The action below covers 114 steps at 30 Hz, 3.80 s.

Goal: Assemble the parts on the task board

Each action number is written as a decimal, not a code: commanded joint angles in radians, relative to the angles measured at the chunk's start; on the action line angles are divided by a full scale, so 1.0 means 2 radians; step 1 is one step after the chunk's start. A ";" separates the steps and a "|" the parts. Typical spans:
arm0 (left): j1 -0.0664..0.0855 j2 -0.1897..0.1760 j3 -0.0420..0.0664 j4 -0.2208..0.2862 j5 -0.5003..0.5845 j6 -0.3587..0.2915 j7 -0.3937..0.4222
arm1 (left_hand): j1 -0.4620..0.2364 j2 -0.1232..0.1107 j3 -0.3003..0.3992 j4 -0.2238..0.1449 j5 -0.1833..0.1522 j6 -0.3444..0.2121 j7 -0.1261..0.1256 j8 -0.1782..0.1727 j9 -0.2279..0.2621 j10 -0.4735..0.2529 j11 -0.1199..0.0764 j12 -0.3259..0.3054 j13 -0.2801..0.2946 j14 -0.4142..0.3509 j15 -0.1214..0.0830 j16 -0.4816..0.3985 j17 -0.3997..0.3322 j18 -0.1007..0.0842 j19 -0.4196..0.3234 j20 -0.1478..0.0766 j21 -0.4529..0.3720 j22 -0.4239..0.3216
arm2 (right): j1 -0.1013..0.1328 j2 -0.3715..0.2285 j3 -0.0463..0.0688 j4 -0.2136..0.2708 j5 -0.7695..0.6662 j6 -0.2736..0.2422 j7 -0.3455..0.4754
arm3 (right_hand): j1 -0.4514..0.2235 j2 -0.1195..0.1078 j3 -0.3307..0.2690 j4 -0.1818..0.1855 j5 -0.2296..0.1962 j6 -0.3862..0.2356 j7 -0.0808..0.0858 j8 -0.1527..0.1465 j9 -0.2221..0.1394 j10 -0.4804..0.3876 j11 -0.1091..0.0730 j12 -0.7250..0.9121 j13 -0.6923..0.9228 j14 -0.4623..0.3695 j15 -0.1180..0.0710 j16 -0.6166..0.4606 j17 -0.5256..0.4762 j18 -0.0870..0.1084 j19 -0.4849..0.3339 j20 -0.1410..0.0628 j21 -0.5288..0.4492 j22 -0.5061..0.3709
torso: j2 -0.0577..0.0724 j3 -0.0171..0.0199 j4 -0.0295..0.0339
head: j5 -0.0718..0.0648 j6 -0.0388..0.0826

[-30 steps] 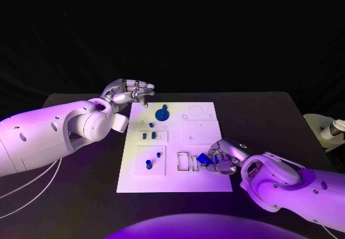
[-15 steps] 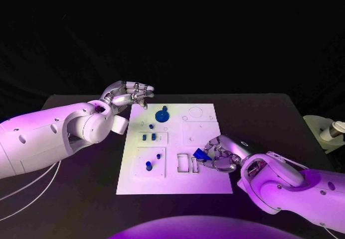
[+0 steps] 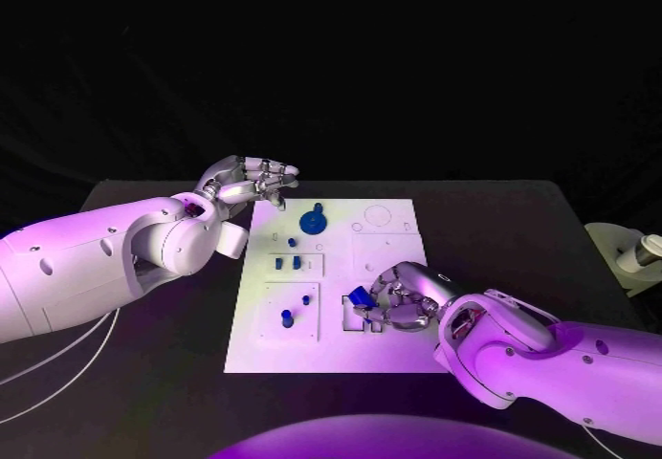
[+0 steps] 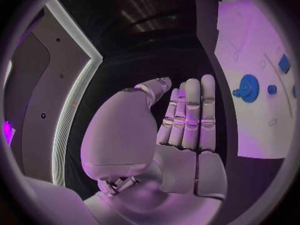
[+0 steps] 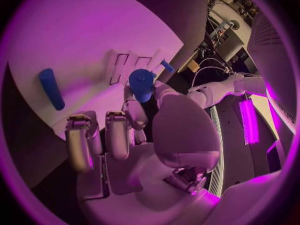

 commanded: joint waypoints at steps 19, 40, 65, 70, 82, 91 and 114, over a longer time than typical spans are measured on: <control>0.000 0.001 0.000 0.002 0.002 0.013 -0.001 | -0.002 0.005 -0.003 0.001 0.001 -0.003 0.000 -0.001 -0.001 -0.004 0.001 0.004 0.001 -0.003 0.001 0.002 -0.001 0.007 0.001 0.004 -0.003 -0.001 | 0.000 0.019 0.000 -0.021 -0.011 0.060 -0.019 | -0.074 -0.004 -0.045 0.001 -0.011 0.015 -0.013 0.029 0.025 0.012 -0.004 0.005 0.012 0.032 -0.005 0.005 0.011 -0.003 0.052 -0.007 0.002 0.132 | 0.001 -0.0004 0.0000 | 0.002 -0.004; 0.000 0.000 0.000 0.002 0.002 0.014 -0.002 | -0.002 0.006 -0.002 0.002 0.002 -0.004 0.000 -0.001 -0.001 -0.005 0.001 0.004 0.001 -0.004 0.001 0.002 -0.001 0.007 0.001 0.004 -0.004 -0.001 | -0.001 0.011 0.000 -0.004 -0.039 0.035 -0.014 | -0.108 0.020 -0.157 0.001 -0.077 0.004 -0.010 0.042 0.034 0.007 -0.002 -0.015 0.007 0.031 -0.003 0.001 0.004 -0.003 0.052 -0.005 0.002 0.132 | 0.001 -0.0002 0.0007 | 0.000 -0.001; 0.000 -0.001 0.000 0.002 0.002 0.015 -0.003 | -0.003 0.008 -0.002 0.003 0.002 -0.004 0.000 -0.001 -0.001 -0.006 0.001 0.006 0.001 -0.004 0.001 0.002 -0.001 0.007 0.001 0.004 -0.004 -0.001 | -0.001 0.006 0.000 -0.012 -0.050 0.065 -0.018 | 0.057 0.033 -0.131 -0.004 -0.034 0.006 -0.014 0.039 0.026 0.016 -0.006 -0.003 0.022 0.034 -0.006 0.007 0.020 -0.003 0.052 -0.008 0.002 0.132 | 0.002 -0.0012 0.0021 | -0.002 -0.004; 0.000 -0.002 0.000 0.001 0.002 0.015 -0.003 | -0.003 0.008 -0.002 0.003 0.002 -0.004 0.000 -0.001 -0.001 -0.006 0.001 0.006 0.001 -0.004 0.001 0.002 -0.001 0.007 0.001 0.004 -0.004 -0.001 | -0.001 0.007 0.000 -0.014 -0.052 0.065 -0.019 | 0.062 0.033 -0.130 -0.004 -0.036 0.006 -0.014 0.039 0.025 0.017 -0.006 -0.002 0.023 0.034 -0.007 0.007 0.022 -0.003 0.052 -0.008 0.002 0.132 | 0.002 -0.0009 0.0020 | -0.002 -0.004; 0.000 -0.001 0.000 0.001 0.002 0.014 -0.003 | -0.004 0.008 -0.002 0.004 0.002 -0.004 0.000 -0.001 -0.001 -0.006 0.001 0.006 0.002 -0.004 0.001 0.002 -0.001 0.007 0.001 0.004 -0.004 -0.001 | -0.001 -0.001 0.000 -0.010 -0.063 0.034 -0.009 | 0.090 0.026 -0.124 -0.005 -0.051 0.008 -0.015 0.038 0.022 0.017 -0.007 -0.002 0.024 0.034 -0.007 0.007 0.022 -0.003 0.052 -0.009 0.002 0.132 | 0.002 -0.0007 0.0016 | -0.005 -0.001; 0.000 -0.002 0.000 0.000 0.002 0.013 -0.003 | -0.004 0.009 -0.002 0.005 0.002 -0.004 0.000 -0.001 -0.001 -0.006 0.001 0.007 0.002 -0.004 0.001 0.002 -0.001 0.007 0.001 0.004 -0.005 -0.001 | 0.001 -0.009 0.002 0.003 -0.034 0.041 0.025 | 0.080 0.018 -0.131 -0.001 -0.054 0.009 -0.013 0.037 0.021 0.018 -0.005 -0.002 0.025 0.034 -0.006 0.008 0.024 -0.003 0.052 -0.008 0.002 0.132 | 0.003 -0.0004 0.0026 | -0.003 0.001; 0.000 -0.003 -0.001 0.000 0.002 0.014 -0.003 | -0.005 0.010 -0.002 0.006 0.002 -0.004 0.000 -0.001 -0.001 -0.007 0.001 0.008 0.002 -0.004 0.001 0.003 -0.001 0.007 0.001 0.004 -0.005 -0.002 | 0.000 -0.002 0.001 -0.013 -0.045 0.056 0.001 | 0.076 0.024 -0.132 0.000 -0.062 0.013 -0.014 0.039 0.020 0.021 -0.006 0.005 0.030 0.035 -0.006 0.010 0.029 -0.003 0.052 -0.008 0.002 0.132 | 0.003 -0.0019 0.0030 | -0.003 -0.002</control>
